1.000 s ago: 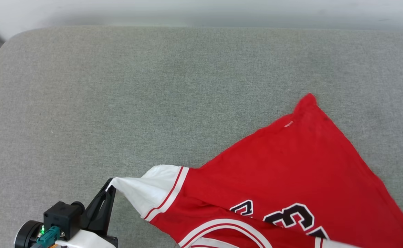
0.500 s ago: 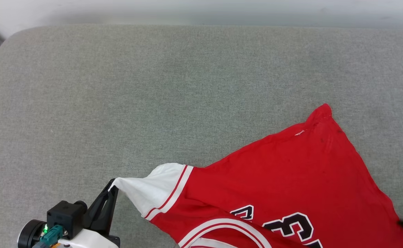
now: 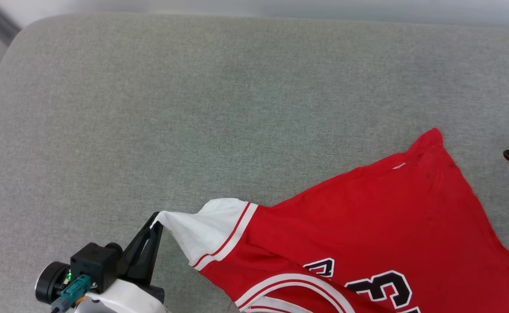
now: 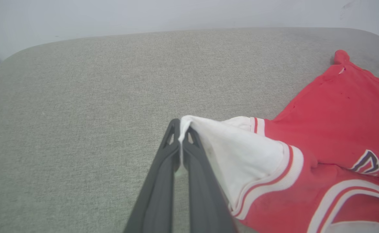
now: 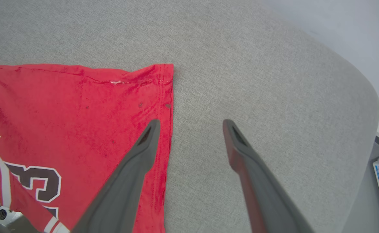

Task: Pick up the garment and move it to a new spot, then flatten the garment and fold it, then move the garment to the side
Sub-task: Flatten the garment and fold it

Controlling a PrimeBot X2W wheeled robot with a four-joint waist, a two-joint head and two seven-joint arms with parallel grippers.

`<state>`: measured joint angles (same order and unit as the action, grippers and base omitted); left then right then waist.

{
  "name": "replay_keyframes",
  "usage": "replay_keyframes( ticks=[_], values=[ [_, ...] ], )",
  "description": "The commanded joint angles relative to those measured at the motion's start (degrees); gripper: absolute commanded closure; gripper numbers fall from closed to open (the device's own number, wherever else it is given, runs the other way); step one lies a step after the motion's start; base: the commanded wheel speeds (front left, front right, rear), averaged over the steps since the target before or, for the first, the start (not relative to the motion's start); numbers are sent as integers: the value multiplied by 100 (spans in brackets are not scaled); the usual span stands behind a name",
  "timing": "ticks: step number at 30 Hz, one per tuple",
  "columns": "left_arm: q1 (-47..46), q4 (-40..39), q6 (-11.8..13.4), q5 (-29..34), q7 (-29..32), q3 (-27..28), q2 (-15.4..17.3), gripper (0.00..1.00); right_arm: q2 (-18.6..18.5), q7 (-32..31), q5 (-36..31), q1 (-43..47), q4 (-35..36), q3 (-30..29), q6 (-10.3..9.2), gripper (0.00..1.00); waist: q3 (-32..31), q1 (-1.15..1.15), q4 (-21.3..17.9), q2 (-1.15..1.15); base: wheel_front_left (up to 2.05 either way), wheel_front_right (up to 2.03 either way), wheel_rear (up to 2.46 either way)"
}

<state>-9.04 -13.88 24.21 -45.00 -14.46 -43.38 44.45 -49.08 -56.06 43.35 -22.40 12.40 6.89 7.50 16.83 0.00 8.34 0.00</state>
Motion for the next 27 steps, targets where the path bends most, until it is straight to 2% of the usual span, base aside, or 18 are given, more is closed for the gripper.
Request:
replay_keyframes(
  ticks=[1,5,11,18,24,25,26,27],
  values=[
    [-100,8,-30,56,2,-17,-63,100,54,-204,-102,-342,-146,279,-2,0,138,0,117,0,0,0,0],
    [-283,54,-99,121,-2,-61,-163,100,155,-589,-255,-1149,-625,926,-2,0,386,0,266,0,0,0,0],
    [-537,140,-195,217,-17,-87,-317,100,441,-803,-469,-2014,-1481,1679,-2,0,729,0,443,0,0,0,0],
    [-740,222,-301,297,-30,-53,-445,100,828,-536,-536,-2466,-2494,2353,-2,0,1068,0,501,0,0,0,0],
    [-846,375,-377,294,-33,-61,-478,100,1072,-178,-463,-2284,-3171,2934,-2,0,1079,0,475,0,0,0,0],
    [-845,395,-381,283,-34,-58,-488,100,1083,-69,-476,-2287,-3187,3026,-2,69,1053,0,457,0,0,0,0],
    [-845,395,-381,283,-34,-58,-488,100,1083,-69,-476,-2287,-3187,3026,-2,69,1053,0,457,0,0,0,0],
    [-843,418,-396,270,-36,-62,-502,100,1076,52,-465,-2320,-3200,3097,-2,100,1016,0,440,0,0,0,0]
  ],
)
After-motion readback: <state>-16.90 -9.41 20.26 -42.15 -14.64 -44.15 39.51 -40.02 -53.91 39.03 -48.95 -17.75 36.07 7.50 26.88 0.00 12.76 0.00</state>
